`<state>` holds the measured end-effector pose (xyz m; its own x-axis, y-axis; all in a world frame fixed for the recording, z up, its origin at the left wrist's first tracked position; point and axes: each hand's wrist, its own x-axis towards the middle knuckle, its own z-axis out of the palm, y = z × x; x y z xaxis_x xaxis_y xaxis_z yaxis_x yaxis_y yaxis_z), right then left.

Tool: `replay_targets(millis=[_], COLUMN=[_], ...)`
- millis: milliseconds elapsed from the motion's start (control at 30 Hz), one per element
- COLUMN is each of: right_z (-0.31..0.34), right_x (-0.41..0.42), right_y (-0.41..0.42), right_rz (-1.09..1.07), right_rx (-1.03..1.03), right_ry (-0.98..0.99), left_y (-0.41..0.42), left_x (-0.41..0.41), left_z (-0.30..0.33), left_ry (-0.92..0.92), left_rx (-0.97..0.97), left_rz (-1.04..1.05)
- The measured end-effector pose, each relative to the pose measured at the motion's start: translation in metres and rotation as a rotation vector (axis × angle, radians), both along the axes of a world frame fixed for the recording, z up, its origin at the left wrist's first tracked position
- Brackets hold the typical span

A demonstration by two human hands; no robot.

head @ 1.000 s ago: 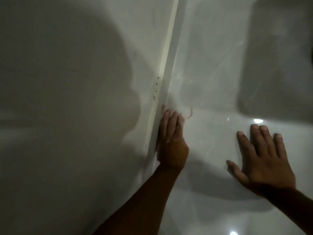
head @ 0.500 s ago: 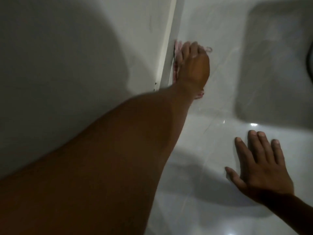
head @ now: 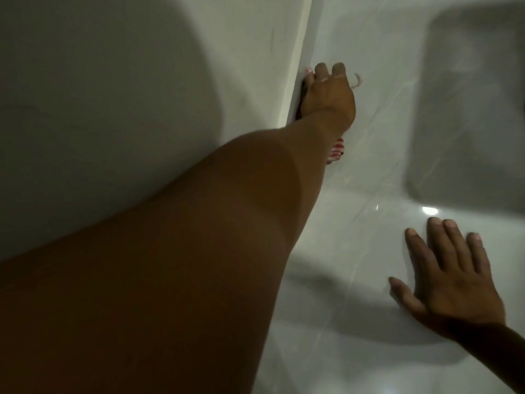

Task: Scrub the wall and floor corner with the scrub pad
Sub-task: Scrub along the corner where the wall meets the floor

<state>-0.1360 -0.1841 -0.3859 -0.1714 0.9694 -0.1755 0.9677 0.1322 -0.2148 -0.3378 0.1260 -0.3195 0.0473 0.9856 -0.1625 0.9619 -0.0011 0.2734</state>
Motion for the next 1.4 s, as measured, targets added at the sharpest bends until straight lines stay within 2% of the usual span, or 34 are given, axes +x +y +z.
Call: replay_targets(millis=[167, 367, 600, 800, 1000, 1167, 1267, 1400], right_z=[0.004, 0.006, 0.005, -0.003, -0.01, -0.013, -0.014, -0.014], right_x=[-0.002, -0.001, 0.0, 0.002, 0.006, 0.008, 0.007, 0.006], right_y=[0.004, 0.0, 0.0, -0.002, 0.001, 0.001, 0.0, 0.0], right_rz=[-0.006, 0.002, 0.005, 0.012, 0.033, 0.041, 0.048, 0.04], right_rx=[0.035, 0.078, 0.04, 0.132, 0.146, 0.136, 0.155, 0.154], right_ry=[0.033, 0.061, 0.06, 0.069, 0.058, 0.08, 0.106, 0.109], left_y=[-0.045, -0.105, -0.187, -0.264, -0.319, -0.377, -0.408, -0.414], left_x=[-0.012, -0.026, -0.055, -0.073, -0.09, -0.101, -0.111, -0.11], left_z=[-0.001, -0.003, -0.014, -0.025, -0.03, -0.035, -0.039, -0.042], left_ry=[0.107, 0.08, 0.114, -0.06, -0.147, -0.06, -0.006, 0.029], left_rx=[0.036, 0.051, 0.114, 0.248, 0.186, 0.171, 0.175, 0.187], left_rz=[-0.029, -0.013, -0.134, -0.071, -0.076, -0.058, -0.125, -0.108])
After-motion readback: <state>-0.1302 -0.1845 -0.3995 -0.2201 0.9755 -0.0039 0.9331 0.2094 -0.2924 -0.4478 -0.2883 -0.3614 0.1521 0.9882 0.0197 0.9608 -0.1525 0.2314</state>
